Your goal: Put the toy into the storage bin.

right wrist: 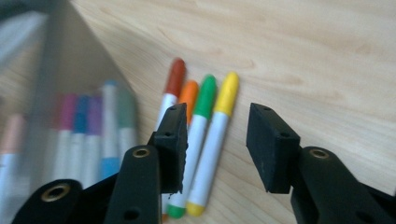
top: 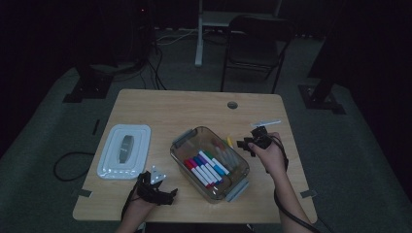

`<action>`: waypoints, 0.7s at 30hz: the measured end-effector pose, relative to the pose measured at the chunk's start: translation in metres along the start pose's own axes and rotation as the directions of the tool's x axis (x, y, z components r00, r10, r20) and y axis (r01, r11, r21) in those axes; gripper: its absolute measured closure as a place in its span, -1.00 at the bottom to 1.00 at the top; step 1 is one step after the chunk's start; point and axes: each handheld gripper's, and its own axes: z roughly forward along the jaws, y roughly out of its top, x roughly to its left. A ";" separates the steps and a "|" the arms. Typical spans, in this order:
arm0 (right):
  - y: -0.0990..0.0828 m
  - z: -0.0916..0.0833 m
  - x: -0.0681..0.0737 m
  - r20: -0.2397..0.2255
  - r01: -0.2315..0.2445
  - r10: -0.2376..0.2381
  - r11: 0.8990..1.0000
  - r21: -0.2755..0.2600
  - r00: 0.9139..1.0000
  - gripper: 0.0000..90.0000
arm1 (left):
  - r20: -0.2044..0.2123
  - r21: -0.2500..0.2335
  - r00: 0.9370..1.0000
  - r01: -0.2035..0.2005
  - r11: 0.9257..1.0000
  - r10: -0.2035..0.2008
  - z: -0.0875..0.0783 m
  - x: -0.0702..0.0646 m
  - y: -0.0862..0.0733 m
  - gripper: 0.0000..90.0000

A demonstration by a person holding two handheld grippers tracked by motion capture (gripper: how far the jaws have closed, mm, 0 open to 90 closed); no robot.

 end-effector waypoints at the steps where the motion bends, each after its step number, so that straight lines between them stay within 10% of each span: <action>1: -0.003 0.006 -0.003 -0.002 -0.006 0.006 1.000 0.005 1.000 0.32 | 0.000 0.000 1.000 0.000 1.000 0.000 0.000 0.000 0.000 -0.99; 21: -0.020 0.067 -0.010 0.063 -0.053 0.044 0.988 0.147 0.997 0.68 | 0.000 0.000 1.000 0.000 1.000 0.000 0.000 0.000 0.000 -0.99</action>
